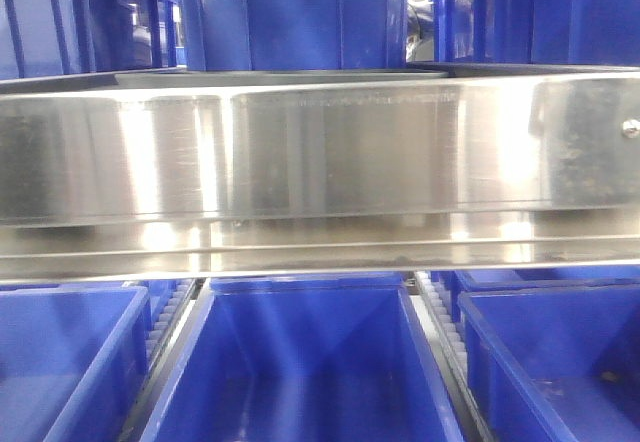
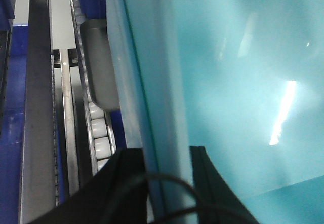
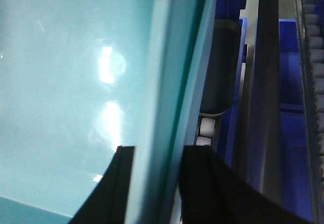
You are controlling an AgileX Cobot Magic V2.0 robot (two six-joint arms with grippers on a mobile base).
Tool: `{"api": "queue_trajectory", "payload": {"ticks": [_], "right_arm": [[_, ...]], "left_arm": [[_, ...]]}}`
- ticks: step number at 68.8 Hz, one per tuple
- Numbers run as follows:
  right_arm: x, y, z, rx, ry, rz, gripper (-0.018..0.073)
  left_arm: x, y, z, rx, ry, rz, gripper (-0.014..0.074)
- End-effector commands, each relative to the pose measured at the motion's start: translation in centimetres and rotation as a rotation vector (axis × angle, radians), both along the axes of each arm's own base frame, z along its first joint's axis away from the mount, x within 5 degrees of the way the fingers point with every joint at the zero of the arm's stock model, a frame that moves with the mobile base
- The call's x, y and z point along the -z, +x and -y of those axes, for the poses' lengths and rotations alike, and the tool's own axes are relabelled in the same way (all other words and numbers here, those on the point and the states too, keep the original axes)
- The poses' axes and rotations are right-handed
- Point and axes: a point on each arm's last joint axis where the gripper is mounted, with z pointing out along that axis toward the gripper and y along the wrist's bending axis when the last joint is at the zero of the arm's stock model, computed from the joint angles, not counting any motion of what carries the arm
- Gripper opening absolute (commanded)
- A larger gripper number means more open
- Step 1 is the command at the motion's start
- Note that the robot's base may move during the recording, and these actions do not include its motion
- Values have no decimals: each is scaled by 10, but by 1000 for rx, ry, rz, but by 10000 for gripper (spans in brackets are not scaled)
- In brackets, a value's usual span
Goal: Move two blue bins to right shelf middle
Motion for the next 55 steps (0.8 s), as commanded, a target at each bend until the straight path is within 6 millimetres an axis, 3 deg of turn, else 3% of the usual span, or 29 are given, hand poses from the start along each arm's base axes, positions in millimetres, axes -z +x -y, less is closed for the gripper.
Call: {"api": "queue_trajectory", "payload": {"ticks": [1,55], "right_arm": [[-13,0,1,10,43,98,-154],[-20,3,-1,9,85,172,-154]], "left_arm": [[-17,-9,5,42,-102,75,-111],[-17,-9,5,42,-102,75,-111]]}}
